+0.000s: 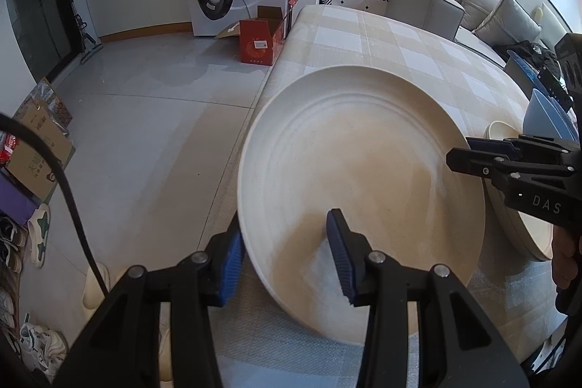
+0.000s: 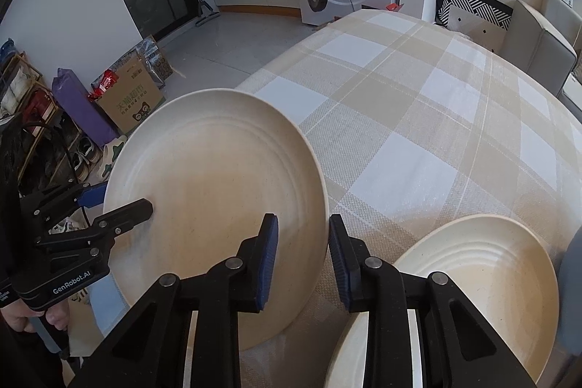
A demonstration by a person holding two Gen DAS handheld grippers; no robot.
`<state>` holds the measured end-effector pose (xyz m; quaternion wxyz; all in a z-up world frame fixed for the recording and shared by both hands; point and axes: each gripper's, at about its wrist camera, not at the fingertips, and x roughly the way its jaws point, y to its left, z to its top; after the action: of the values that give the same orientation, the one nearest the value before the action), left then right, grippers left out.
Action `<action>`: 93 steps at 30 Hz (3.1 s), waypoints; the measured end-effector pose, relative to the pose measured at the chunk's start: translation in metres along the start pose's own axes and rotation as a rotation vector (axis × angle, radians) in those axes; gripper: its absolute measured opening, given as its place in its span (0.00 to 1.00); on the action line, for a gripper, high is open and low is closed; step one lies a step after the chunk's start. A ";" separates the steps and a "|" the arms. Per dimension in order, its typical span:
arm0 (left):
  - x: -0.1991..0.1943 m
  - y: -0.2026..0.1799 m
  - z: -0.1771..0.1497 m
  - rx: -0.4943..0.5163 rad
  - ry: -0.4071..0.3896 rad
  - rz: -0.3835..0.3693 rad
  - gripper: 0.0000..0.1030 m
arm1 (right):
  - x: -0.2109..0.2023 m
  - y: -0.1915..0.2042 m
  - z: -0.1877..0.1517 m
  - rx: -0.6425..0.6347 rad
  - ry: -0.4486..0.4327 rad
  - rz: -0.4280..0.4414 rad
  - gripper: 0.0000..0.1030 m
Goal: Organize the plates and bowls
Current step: 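Lift the gripped cream plate with both grippers and carry it toward the plate stack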
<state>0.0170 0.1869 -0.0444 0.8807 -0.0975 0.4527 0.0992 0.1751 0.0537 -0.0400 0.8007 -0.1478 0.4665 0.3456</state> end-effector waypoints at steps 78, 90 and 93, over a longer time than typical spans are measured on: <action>-0.015 -0.083 0.040 0.177 -0.027 -0.097 0.40 | -0.094 -0.059 -0.047 0.196 -0.016 -0.122 0.13; -0.005 -0.118 0.043 0.247 -0.010 -0.127 0.40 | -0.103 -0.084 -0.077 0.243 0.012 -0.149 0.13; 0.000 -0.129 0.044 0.264 -0.005 -0.138 0.40 | -0.104 -0.091 -0.085 0.259 0.025 -0.161 0.13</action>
<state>0.0854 0.0741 -0.0083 0.8918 -0.0116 0.4517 -0.0216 0.1496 -0.1027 -0.0033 0.8323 -0.0845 0.5037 0.2154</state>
